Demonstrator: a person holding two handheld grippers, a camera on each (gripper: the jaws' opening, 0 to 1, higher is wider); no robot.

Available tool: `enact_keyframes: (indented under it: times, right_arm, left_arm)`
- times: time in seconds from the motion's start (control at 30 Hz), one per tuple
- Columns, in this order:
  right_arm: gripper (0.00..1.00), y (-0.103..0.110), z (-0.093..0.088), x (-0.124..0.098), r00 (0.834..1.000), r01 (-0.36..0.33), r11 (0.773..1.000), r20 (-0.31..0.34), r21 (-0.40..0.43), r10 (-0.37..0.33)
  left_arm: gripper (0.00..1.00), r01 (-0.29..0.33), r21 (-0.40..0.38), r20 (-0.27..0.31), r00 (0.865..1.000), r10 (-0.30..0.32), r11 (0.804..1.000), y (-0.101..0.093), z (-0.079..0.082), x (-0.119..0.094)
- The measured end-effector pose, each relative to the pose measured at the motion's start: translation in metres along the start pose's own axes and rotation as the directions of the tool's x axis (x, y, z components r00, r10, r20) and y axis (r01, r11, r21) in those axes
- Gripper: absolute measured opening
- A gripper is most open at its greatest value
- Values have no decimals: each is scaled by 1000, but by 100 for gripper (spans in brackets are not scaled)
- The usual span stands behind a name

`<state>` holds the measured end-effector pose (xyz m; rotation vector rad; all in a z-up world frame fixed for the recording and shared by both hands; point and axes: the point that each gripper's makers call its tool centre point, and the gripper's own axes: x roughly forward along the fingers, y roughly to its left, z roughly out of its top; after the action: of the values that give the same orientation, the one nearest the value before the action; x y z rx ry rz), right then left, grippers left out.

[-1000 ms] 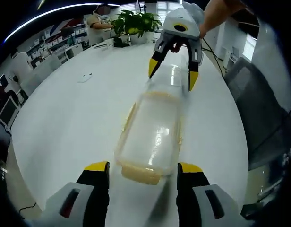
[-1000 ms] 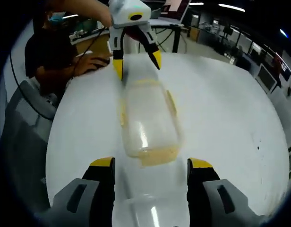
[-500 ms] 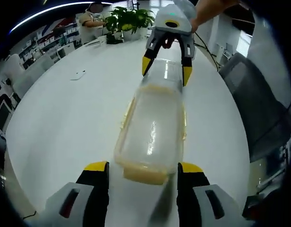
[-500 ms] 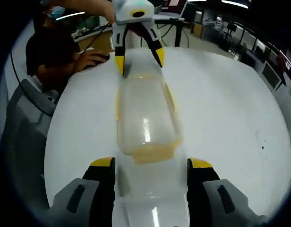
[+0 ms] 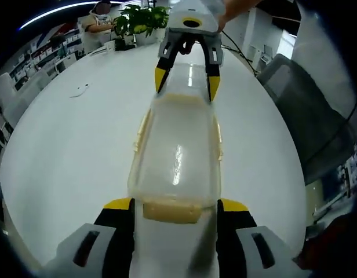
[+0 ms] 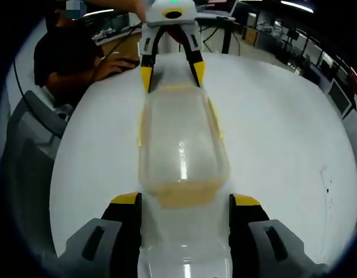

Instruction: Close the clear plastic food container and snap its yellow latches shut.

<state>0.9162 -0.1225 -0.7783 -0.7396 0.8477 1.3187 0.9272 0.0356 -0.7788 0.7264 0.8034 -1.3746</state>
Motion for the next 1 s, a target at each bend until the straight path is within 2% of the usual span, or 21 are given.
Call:
enact_keyframes:
  times: [0.4,0.67,0.9,1.0]
  right_arm:
    - [52,3,3,1,999,0,998,-39,-56,-2]
    - [46,3,2,3,996,11,991,-84,-133,-23]
    - [43,0,-5,6,991,18,990,-128,-136,-35]
    - [43,-1,-5,8,991,9,991,-128,-133,-26]
  left_arm:
    - [48,17,43,-27,1000,-16,999,2,-5,3]
    - [46,9,69,-34,999,-7,998,4,-5,5]
    - [44,2,72,-32,999,0,997,7,-6,5]
    - [44,-2,68,-31,1000,4,998,7,-5,6]
